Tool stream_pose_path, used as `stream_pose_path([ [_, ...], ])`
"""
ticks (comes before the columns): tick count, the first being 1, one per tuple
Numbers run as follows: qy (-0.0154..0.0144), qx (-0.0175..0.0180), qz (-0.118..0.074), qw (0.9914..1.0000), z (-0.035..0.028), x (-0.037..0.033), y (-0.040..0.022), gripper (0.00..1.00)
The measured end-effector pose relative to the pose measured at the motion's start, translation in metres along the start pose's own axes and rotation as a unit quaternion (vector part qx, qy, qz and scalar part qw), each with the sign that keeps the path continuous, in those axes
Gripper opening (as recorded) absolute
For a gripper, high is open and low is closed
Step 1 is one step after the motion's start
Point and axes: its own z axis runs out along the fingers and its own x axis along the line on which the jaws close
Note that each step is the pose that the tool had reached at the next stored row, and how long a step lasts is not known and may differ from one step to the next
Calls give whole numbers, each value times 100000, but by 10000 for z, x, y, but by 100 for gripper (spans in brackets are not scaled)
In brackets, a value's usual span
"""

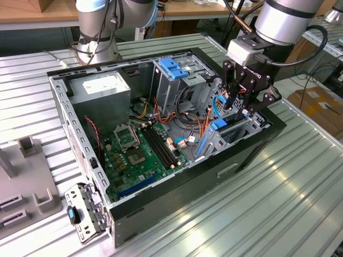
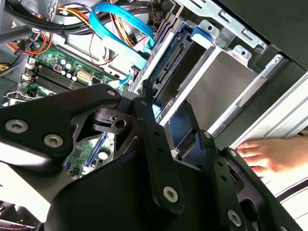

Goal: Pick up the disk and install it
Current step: 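Insert the disk into the insertion slot, then insert the first disk wire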

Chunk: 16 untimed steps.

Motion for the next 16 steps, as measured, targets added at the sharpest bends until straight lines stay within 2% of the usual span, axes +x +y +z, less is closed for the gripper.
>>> stream_pose_path([
  [5, 27, -1, 1, 100000, 17, -1, 0, 43],
  [16, 24, 0, 1, 100000, 4, 0, 0, 43],
])
